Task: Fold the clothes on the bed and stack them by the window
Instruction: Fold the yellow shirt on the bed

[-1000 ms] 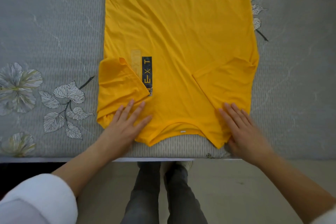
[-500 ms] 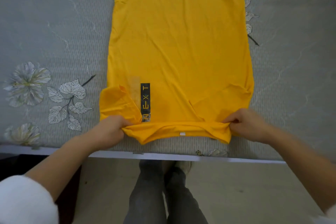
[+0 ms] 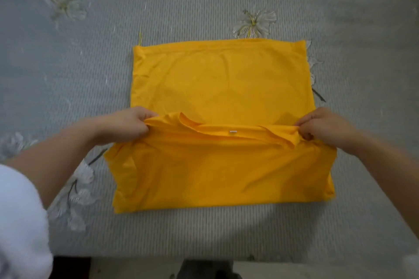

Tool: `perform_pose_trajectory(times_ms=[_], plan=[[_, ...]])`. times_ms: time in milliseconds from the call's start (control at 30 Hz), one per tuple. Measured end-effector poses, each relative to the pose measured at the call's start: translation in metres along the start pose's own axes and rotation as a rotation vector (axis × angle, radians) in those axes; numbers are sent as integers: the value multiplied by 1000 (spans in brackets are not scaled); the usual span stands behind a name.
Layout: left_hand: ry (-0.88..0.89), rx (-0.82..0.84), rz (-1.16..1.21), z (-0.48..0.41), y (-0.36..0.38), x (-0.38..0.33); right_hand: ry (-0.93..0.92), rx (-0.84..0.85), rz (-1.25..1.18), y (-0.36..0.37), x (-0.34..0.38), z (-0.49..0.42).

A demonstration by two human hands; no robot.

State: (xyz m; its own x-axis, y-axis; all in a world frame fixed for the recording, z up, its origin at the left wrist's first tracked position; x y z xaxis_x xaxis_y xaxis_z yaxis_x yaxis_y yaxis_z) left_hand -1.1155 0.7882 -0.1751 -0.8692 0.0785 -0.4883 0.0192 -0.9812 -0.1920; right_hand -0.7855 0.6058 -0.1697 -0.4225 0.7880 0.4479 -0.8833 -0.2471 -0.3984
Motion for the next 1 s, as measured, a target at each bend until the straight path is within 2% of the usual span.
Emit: perform_pose_trajectory(times_ms=[300, 367, 433, 467, 533, 600, 667, 767, 867, 1000], plan=[[3, -303, -97, -74, -147, -50, 35, -289, -127, -109, 54, -102], [17, -465, -54, -83, -171, -56, -25, -388, -165, -125, 64, -116], [16, -731, -50, -83, -185, -53, -125, -570, -154, -136, 75, -115], [9, -840, -67, -80, -183, -49, -157, -673, -114, -136, 77, -109], [39, -948, -170, -77, -158, -47, -217, -802, 58, -124, 78, -92], [118, -948, -309, -75, -113, -47, -319, -727, 279, -86, 77, -83], [168, -877, -443, -78, -61, -45, -387, -548, 489, -39, 72, -81], [151, -773, -556, -88, -12, -37, -440, -336, 735, 1, 66, -93], [111, -801, -554, -94, -14, -43, -412, -353, 762, -18, 77, -118], [120, -813, -581, -115, -38, -87, -375, -393, 749, -49, 98, -146]])
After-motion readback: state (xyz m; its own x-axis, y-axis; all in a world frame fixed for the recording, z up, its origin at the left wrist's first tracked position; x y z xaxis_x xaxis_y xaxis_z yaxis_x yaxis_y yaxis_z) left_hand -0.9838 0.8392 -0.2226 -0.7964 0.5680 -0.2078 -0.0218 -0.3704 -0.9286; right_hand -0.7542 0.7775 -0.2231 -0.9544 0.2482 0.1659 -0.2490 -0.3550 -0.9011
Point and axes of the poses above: each hand's wrist, its own z-axis away from the middle knuckle, its own y-axis out of the palm, x = y × z, the point moved 9 cm from there along -z, towards the middle knuckle, and after that the axes turned 9 degrees about x, right-handed, at the moved point
